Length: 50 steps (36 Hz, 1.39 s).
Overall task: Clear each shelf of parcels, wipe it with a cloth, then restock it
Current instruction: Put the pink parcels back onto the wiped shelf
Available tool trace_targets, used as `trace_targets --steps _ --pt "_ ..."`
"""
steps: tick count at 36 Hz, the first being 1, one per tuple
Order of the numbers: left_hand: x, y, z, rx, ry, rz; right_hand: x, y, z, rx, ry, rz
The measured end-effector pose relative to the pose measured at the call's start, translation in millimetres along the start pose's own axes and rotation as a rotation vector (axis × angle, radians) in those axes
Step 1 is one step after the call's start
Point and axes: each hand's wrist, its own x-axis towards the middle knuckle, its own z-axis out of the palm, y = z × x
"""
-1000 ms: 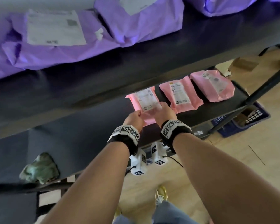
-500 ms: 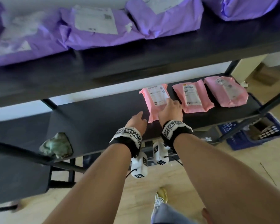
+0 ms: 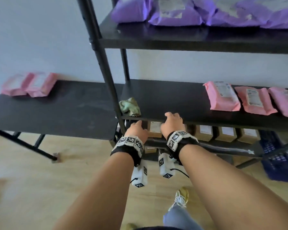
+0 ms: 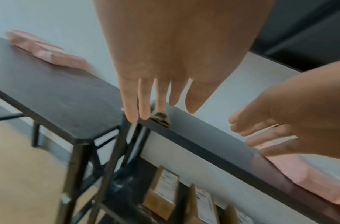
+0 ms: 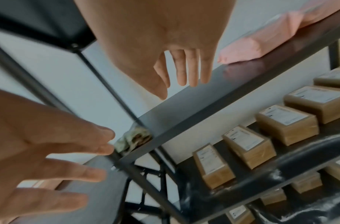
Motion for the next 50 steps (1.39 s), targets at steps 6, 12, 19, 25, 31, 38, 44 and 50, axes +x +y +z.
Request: trace_targets --steps 6,12,19,25,31,38,44,50 --pt "-31.2 -100.0 -49.3 -0.025 0.084 -0.117 -46.1 -86.2 49.9 -0.063 -0.136 -0.093" --pt "-45.2 -190.0 -90.9 -0.082 0.165 -0.266 -73.8 -164.0 98.7 -0.127 -0.225 -0.249" --pt "-37.8 -266.3 -125.8 -0.156 0.195 -0.410 -68.7 -243.1 152.0 -0.166 -0.316 -0.362" --pt "2.1 -314.3 -164.1 -0.179 0.195 -0.486 -35.0 -314.2 193.2 -0.167 -0.381 -0.408" --pt "46.3 -349.7 -219.6 -0.179 0.241 -0.526 6.6 -389.6 217.6 -0.133 -0.427 -0.435" --pt "98.7 -378.0 -264.1 -0.208 0.259 -0.548 47.6 -449.4 236.2 -0.135 -0.444 -0.447" --pt "156.4 -393.7 -287.0 -0.210 0.226 -0.533 89.8 -482.5 253.6 -0.157 -0.453 -0.402" --pt "226.2 -408.9 -319.2 -0.186 0.194 -0.467 143.3 -520.7 271.6 -0.145 -0.415 -0.310"
